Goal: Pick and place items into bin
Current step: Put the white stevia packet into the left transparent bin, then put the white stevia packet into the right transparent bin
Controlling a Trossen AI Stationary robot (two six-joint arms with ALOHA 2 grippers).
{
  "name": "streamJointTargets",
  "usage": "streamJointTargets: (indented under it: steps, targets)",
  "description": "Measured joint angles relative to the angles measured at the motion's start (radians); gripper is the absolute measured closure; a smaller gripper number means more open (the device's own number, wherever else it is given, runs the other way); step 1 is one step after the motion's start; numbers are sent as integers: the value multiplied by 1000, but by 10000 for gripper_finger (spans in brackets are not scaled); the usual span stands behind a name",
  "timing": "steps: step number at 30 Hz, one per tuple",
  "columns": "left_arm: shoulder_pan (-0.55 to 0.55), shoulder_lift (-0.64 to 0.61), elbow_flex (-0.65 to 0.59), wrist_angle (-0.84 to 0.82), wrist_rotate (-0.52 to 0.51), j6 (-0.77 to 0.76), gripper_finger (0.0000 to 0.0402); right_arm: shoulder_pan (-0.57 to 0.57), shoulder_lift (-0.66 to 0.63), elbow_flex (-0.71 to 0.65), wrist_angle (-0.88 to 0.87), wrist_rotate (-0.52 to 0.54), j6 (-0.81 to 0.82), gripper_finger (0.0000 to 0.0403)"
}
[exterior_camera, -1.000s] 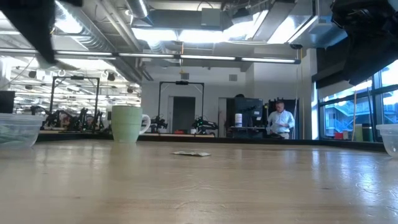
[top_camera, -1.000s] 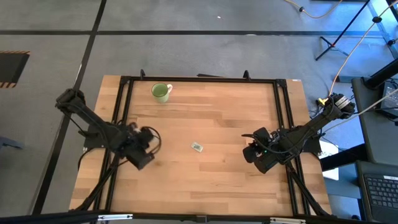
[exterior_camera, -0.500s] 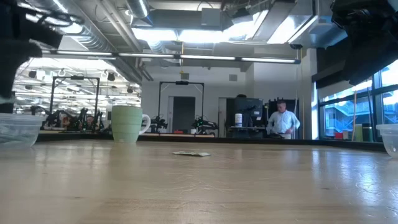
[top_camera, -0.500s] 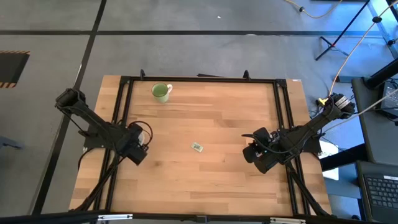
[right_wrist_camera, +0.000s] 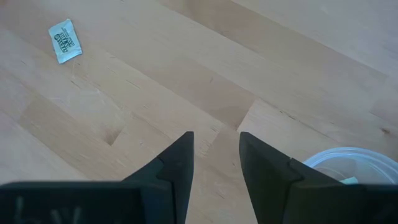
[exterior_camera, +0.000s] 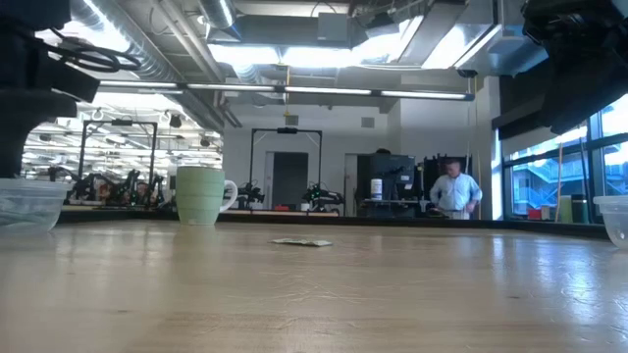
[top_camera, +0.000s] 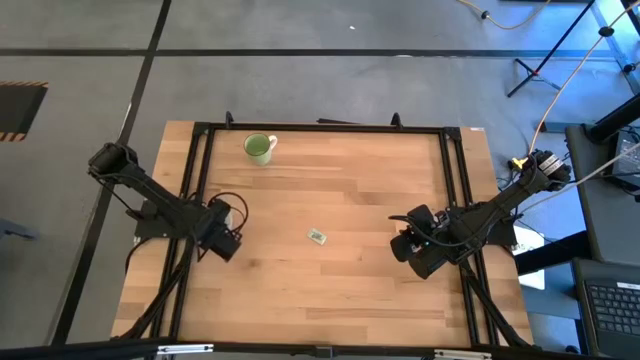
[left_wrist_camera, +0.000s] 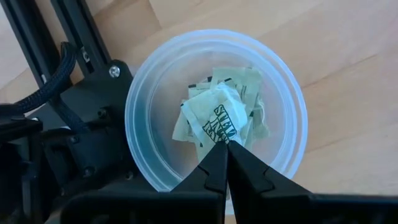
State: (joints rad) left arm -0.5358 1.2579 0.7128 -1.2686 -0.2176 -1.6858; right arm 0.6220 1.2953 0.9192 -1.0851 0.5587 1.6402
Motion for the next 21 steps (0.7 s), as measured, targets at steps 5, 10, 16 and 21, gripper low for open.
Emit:
streamJointTargets:
  steps: [5, 10, 16, 21]
  targets:
    - [11, 0, 0, 2, 12, 21, 398, 0, 0, 0, 0, 0, 0, 271]
    - [11, 0, 0, 4, 29, 39, 388, 0, 0, 0, 0, 0, 0, 271]
    - [11, 0, 0, 5, 37, 50, 348, 0, 0, 0, 4, 0, 0, 271]
    - [11, 0, 7, -5, 33, 75, 317, 0, 0, 0, 5, 0, -1, 271]
